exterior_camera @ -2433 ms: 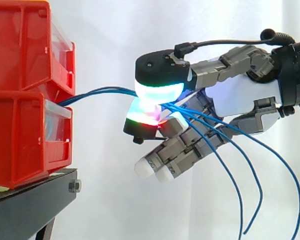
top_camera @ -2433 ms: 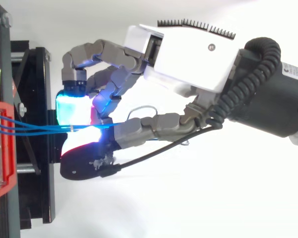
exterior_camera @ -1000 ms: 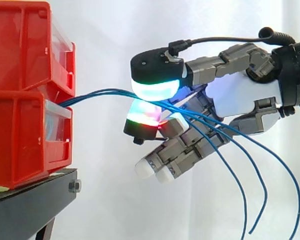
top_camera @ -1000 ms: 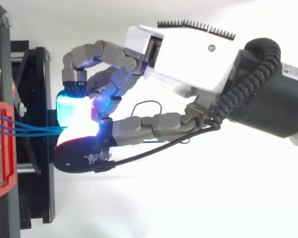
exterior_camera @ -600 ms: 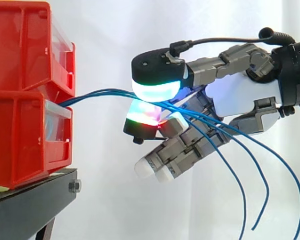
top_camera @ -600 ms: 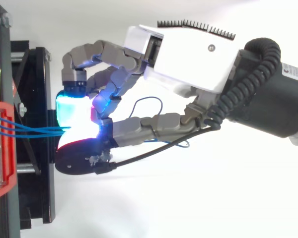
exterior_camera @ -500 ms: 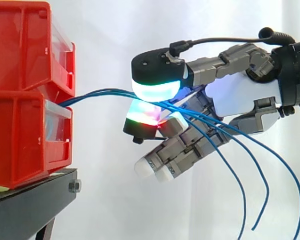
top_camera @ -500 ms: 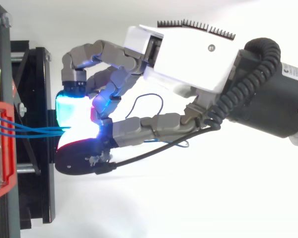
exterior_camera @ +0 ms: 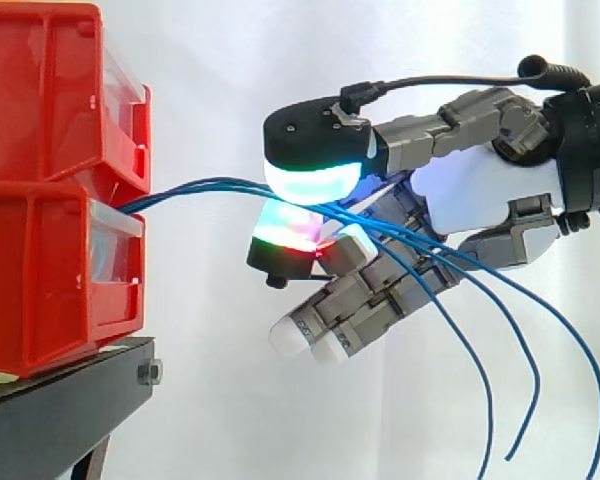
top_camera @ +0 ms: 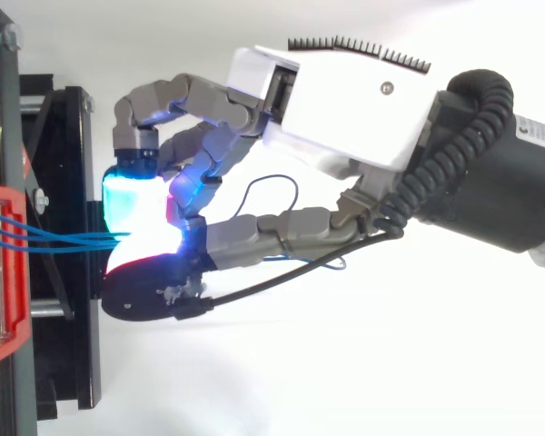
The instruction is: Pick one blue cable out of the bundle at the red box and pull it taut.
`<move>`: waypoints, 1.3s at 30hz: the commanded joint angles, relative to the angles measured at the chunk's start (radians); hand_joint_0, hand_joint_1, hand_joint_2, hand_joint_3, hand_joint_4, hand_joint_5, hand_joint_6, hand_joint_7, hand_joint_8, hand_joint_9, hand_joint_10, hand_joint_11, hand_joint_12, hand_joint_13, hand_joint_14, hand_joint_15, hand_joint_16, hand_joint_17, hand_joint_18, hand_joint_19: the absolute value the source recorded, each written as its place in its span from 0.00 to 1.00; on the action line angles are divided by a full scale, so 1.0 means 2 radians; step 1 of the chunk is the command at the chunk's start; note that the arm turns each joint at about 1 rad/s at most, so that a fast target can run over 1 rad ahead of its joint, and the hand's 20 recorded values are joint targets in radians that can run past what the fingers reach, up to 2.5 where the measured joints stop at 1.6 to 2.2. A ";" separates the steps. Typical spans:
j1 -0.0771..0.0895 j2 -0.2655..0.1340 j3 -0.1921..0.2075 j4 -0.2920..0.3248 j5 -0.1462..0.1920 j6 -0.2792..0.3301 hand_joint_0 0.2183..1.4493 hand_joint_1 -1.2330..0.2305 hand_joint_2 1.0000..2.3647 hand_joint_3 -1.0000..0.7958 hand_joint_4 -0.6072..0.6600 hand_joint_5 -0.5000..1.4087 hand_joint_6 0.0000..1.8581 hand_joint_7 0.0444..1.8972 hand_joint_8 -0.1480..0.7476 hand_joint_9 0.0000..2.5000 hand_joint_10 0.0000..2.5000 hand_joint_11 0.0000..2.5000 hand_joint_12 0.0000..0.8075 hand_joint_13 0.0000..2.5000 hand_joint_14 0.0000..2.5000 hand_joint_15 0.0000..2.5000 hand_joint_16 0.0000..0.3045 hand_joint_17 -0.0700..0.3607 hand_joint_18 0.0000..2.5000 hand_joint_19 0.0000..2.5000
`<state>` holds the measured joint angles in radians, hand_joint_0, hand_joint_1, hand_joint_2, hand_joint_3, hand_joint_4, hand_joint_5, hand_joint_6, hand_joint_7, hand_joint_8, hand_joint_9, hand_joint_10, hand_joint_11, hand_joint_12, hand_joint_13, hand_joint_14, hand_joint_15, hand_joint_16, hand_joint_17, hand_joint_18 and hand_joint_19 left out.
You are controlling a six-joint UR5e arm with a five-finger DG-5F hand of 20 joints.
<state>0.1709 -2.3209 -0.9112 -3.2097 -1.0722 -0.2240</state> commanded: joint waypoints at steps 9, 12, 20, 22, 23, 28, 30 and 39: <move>0.000 0.000 0.001 0.000 0.000 0.000 0.36 0.21 0.01 0.37 0.71 0.14 0.48 0.70 0.51 0.33 0.01 0.44 0.52 0.24 0.00 0.11 0.21 0.50 0.21 0.08; 0.000 0.000 0.001 0.000 0.000 0.000 0.34 0.21 0.01 0.35 0.70 0.14 0.48 0.69 0.52 0.33 0.01 0.44 0.52 0.24 0.00 0.11 0.21 0.50 0.21 0.08; 0.000 0.000 0.001 0.000 0.000 0.000 0.25 0.27 0.00 0.28 0.71 0.14 0.48 0.68 0.54 0.33 0.01 0.44 0.55 0.24 0.00 0.11 0.22 0.51 0.20 0.09; 0.000 0.000 0.001 0.000 0.000 0.000 0.24 0.29 0.00 0.28 0.72 0.14 0.48 0.68 0.54 0.34 0.01 0.44 0.55 0.24 0.00 0.11 0.22 0.52 0.20 0.09; 0.000 0.000 0.001 0.000 0.000 0.000 0.24 0.30 0.00 0.28 0.72 0.15 0.48 0.68 0.54 0.34 0.01 0.44 0.55 0.24 0.00 0.11 0.22 0.52 0.20 0.09; 0.000 0.001 0.002 0.000 0.000 0.000 0.28 0.36 0.00 0.31 0.72 0.15 0.47 0.69 0.53 0.35 0.01 0.44 0.54 0.24 0.00 0.11 0.21 0.50 0.20 0.10; 0.000 0.000 0.002 0.000 0.000 0.000 0.29 0.38 0.01 0.35 0.72 0.16 0.47 0.70 0.54 0.36 0.01 0.44 0.54 0.24 0.00 0.11 0.21 0.50 0.20 0.10; 0.000 0.000 0.002 0.000 0.000 0.000 0.30 0.34 0.01 0.42 0.73 0.16 0.47 0.71 0.53 0.36 0.01 0.44 0.54 0.24 0.00 0.11 0.21 0.50 0.20 0.10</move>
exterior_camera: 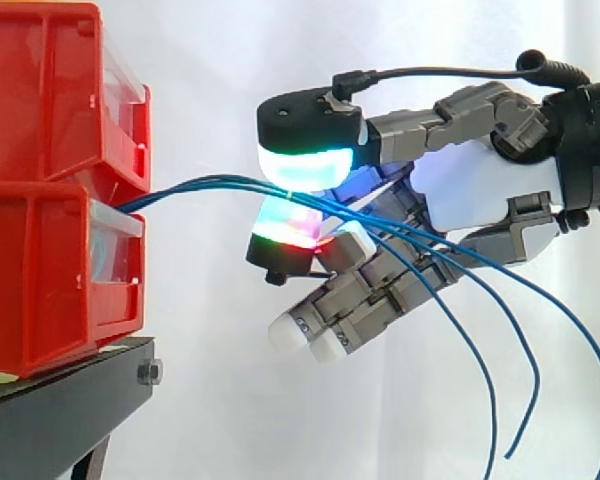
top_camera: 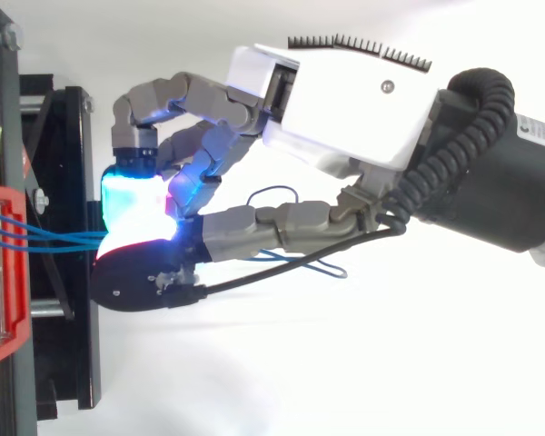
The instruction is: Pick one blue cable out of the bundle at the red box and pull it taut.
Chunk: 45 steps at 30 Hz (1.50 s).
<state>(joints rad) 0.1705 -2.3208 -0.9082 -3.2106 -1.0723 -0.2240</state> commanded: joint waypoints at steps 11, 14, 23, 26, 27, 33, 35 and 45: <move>0.000 0.000 0.000 0.000 0.000 0.000 0.31 0.30 0.01 0.41 0.72 0.15 0.47 0.71 0.53 0.36 0.01 0.44 0.54 0.24 0.00 0.11 0.21 0.50 0.21 0.09; 0.000 0.000 0.000 0.000 0.000 0.000 0.31 0.30 0.01 0.41 0.71 0.15 0.47 0.71 0.53 0.35 0.01 0.44 0.54 0.25 0.00 0.11 0.21 0.50 0.21 0.09; 0.000 0.000 0.002 0.000 0.000 0.000 0.32 0.27 0.01 0.42 0.71 0.15 0.48 0.70 0.52 0.34 0.01 0.44 0.53 0.24 0.00 0.11 0.21 0.50 0.21 0.09; 0.001 0.000 0.002 0.000 0.000 0.000 0.33 0.26 0.01 0.41 0.71 0.15 0.48 0.70 0.52 0.34 0.01 0.44 0.53 0.24 0.00 0.11 0.21 0.50 0.21 0.09; 0.000 0.000 0.002 0.000 0.000 0.000 0.33 0.26 0.01 0.41 0.71 0.15 0.48 0.69 0.52 0.34 0.01 0.44 0.53 0.24 0.00 0.11 0.21 0.50 0.21 0.09; 0.000 0.001 0.002 0.000 0.000 0.000 0.34 0.25 0.01 0.40 0.71 0.14 0.48 0.69 0.52 0.34 0.01 0.44 0.53 0.24 0.00 0.11 0.21 0.50 0.21 0.08; 0.000 0.000 0.002 0.000 0.000 0.000 0.34 0.24 0.01 0.40 0.70 0.14 0.48 0.69 0.52 0.33 0.01 0.44 0.53 0.24 0.00 0.11 0.21 0.50 0.21 0.09; 0.001 0.000 0.004 -0.001 0.000 0.000 0.35 0.24 0.01 0.41 0.70 0.14 0.48 0.68 0.52 0.32 0.01 0.44 0.52 0.24 0.00 0.11 0.21 0.50 0.21 0.08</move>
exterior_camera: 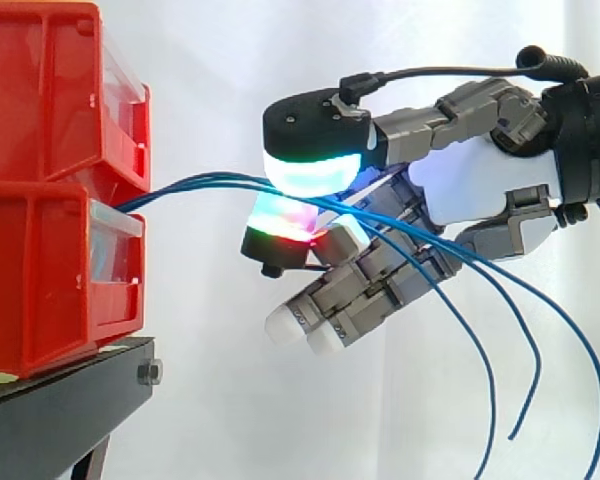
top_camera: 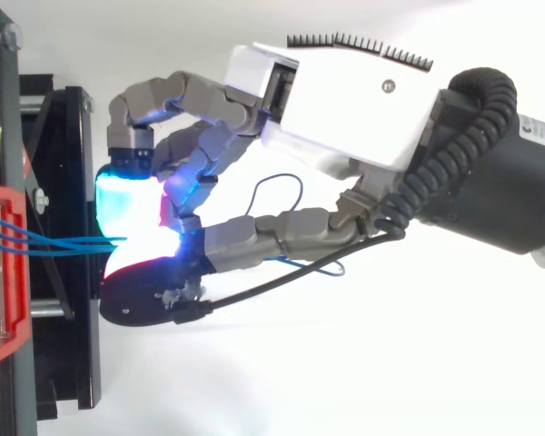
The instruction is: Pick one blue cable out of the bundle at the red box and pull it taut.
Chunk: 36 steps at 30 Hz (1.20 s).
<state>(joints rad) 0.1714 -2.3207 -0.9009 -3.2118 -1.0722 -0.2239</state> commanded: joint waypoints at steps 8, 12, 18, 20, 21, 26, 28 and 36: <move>0.000 0.000 0.002 0.000 0.000 0.000 0.35 0.24 0.01 0.41 0.70 0.13 0.48 0.67 0.52 0.31 0.01 0.44 0.52 0.23 0.00 0.11 0.21 0.50 0.21 0.08; 0.000 0.000 0.002 0.000 0.000 0.000 0.35 0.23 0.01 0.40 0.69 0.13 0.48 0.66 0.52 0.30 0.01 0.44 0.52 0.23 0.00 0.11 0.21 0.50 0.20 0.08; 0.000 0.000 0.003 0.000 0.000 0.000 0.33 0.21 0.01 0.35 0.70 0.12 0.47 0.64 0.53 0.27 0.01 0.43 0.53 0.23 0.00 0.11 0.21 0.50 0.21 0.08; 0.000 0.000 0.002 0.000 0.000 0.000 0.32 0.21 0.01 0.33 0.70 0.12 0.47 0.64 0.53 0.27 0.01 0.43 0.53 0.23 0.00 0.11 0.21 0.50 0.20 0.09; 0.000 0.000 0.002 0.000 0.000 0.000 0.31 0.22 0.00 0.31 0.70 0.12 0.47 0.64 0.53 0.27 0.01 0.43 0.53 0.23 0.00 0.11 0.21 0.50 0.20 0.09; 0.000 0.000 0.003 0.000 0.000 0.000 0.28 0.25 0.00 0.28 0.70 0.12 0.47 0.64 0.54 0.29 0.01 0.43 0.54 0.23 0.00 0.11 0.22 0.51 0.20 0.09; 0.000 0.001 0.003 0.000 0.000 0.000 0.28 0.26 0.00 0.28 0.71 0.12 0.47 0.64 0.55 0.29 0.01 0.43 0.54 0.23 0.00 0.11 0.22 0.51 0.20 0.09; 0.000 0.000 0.003 0.000 0.000 0.000 0.31 0.29 0.01 0.33 0.71 0.14 0.47 0.67 0.54 0.32 0.01 0.43 0.53 0.24 0.00 0.11 0.21 0.50 0.20 0.09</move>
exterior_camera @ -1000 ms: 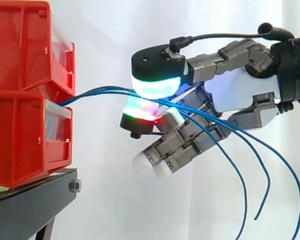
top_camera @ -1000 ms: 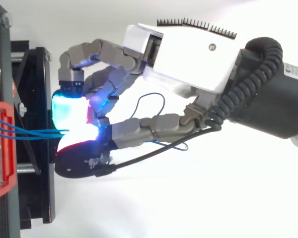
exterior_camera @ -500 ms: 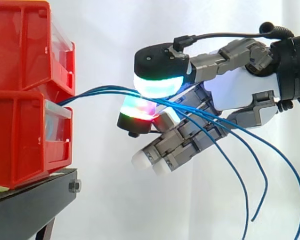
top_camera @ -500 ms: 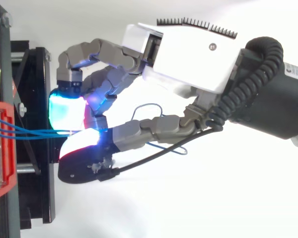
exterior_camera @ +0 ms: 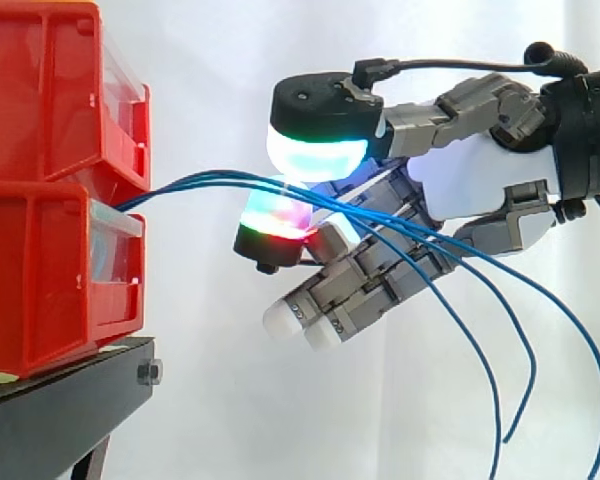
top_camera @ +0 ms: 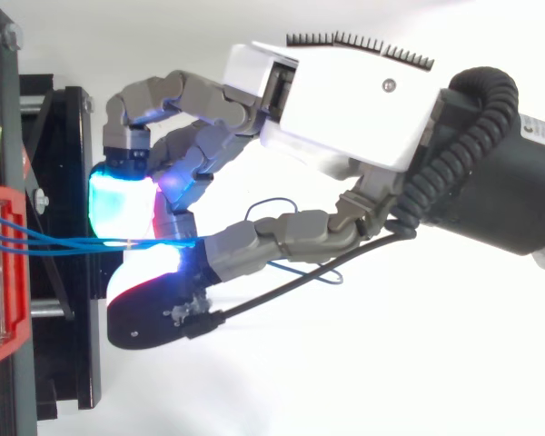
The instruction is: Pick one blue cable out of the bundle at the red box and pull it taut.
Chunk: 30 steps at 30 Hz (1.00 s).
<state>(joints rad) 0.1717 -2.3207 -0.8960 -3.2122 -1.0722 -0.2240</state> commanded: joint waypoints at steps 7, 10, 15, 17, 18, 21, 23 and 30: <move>0.000 0.000 0.000 0.000 0.000 0.000 0.30 0.33 0.01 0.38 0.70 0.15 0.46 0.69 0.54 0.34 0.01 0.44 0.54 0.24 0.00 0.11 0.21 0.50 0.21 0.10; 0.000 0.000 0.000 0.000 0.000 0.000 0.31 0.32 0.01 0.41 0.71 0.15 0.47 0.69 0.53 0.34 0.01 0.44 0.54 0.24 0.00 0.11 0.21 0.50 0.21 0.10; 0.000 0.000 0.000 0.000 0.000 0.000 0.32 0.29 0.01 0.41 0.71 0.15 0.47 0.68 0.53 0.34 0.01 0.44 0.54 0.24 0.00 0.11 0.21 0.50 0.21 0.10; 0.000 0.000 0.000 0.000 0.000 0.000 0.32 0.29 0.01 0.41 0.70 0.15 0.47 0.68 0.53 0.34 0.01 0.43 0.54 0.24 0.00 0.11 0.21 0.50 0.21 0.10; 0.000 0.000 0.000 0.000 0.000 0.000 0.32 0.29 0.01 0.42 0.70 0.15 0.47 0.68 0.53 0.34 0.01 0.44 0.54 0.24 0.00 0.11 0.21 0.50 0.21 0.09; 0.000 0.000 0.000 -0.001 0.000 0.000 0.32 0.29 0.02 0.45 0.69 0.15 0.47 0.70 0.53 0.34 0.01 0.43 0.54 0.25 0.00 0.11 0.21 0.50 0.22 0.09; 0.000 0.000 0.000 -0.001 0.000 0.001 0.32 0.30 0.02 0.47 0.68 0.15 0.47 0.71 0.53 0.34 0.01 0.44 0.54 0.25 0.00 0.11 0.21 0.50 0.22 0.10; 0.000 0.001 0.001 -0.002 0.000 0.002 0.32 0.31 0.02 0.50 0.67 0.15 0.48 0.72 0.53 0.34 0.01 0.44 0.54 0.25 0.00 0.11 0.21 0.50 0.22 0.09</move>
<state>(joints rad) 0.1718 -2.3208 -0.8958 -3.2155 -1.0722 -0.2213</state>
